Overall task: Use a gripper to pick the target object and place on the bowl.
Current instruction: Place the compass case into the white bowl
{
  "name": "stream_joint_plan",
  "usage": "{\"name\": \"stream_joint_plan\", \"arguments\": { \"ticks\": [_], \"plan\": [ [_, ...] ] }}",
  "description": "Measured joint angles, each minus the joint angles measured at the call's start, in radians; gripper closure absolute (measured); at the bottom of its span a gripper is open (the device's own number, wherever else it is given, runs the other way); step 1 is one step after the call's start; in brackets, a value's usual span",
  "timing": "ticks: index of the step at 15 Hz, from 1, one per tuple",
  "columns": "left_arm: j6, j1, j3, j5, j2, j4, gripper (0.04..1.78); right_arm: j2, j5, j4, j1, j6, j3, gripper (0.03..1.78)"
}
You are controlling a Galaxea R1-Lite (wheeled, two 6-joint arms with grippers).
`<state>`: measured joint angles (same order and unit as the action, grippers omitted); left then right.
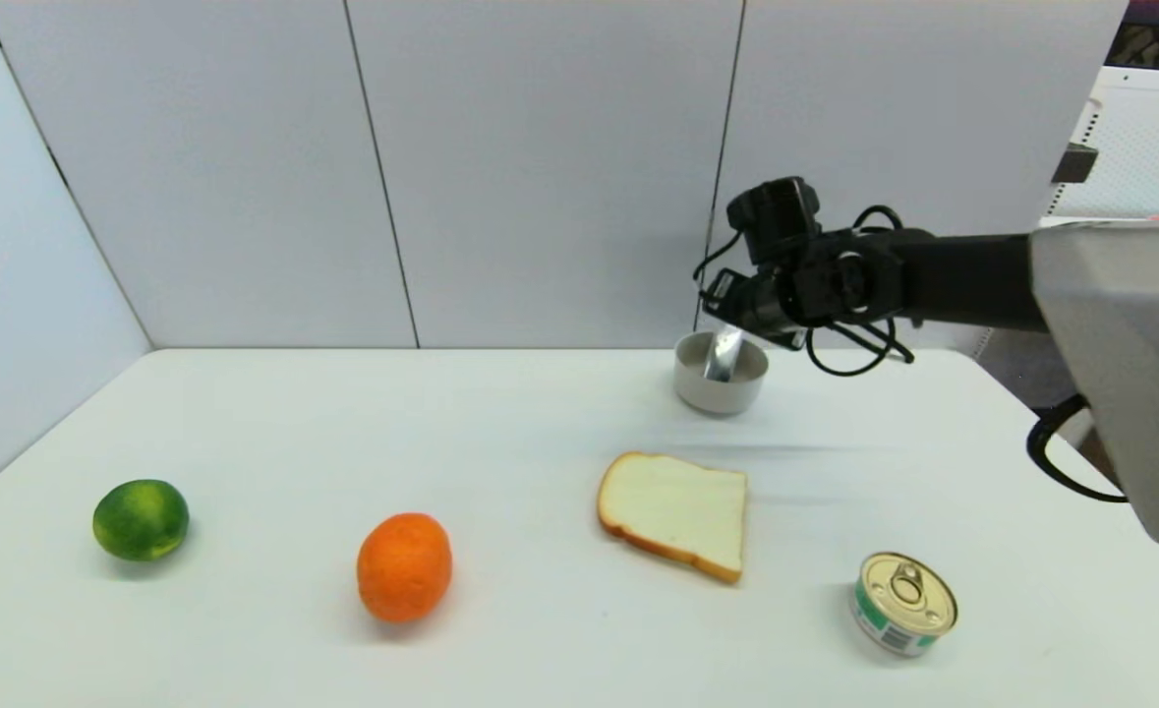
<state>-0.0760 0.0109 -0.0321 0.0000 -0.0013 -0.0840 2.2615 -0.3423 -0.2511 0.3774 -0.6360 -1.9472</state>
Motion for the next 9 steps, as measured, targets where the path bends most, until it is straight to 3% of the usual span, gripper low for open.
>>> {"name": "stream_joint_plan", "arguments": {
  "ticks": [5,7,9],
  "plan": [
    [0.0,0.0,0.0,0.0,0.0,0.0,0.11,-0.246,0.105,-0.047,-0.02,0.008,0.039,0.28],
    [0.0,0.0,0.0,0.0,0.0,0.0,0.11,-0.377,0.177,-0.09,-0.041,0.026,0.062,0.24],
    [0.0,0.0,0.0,0.0,0.0,0.0,0.11,-0.513,0.277,-0.111,-0.079,0.082,0.116,0.21]
  ]
}}
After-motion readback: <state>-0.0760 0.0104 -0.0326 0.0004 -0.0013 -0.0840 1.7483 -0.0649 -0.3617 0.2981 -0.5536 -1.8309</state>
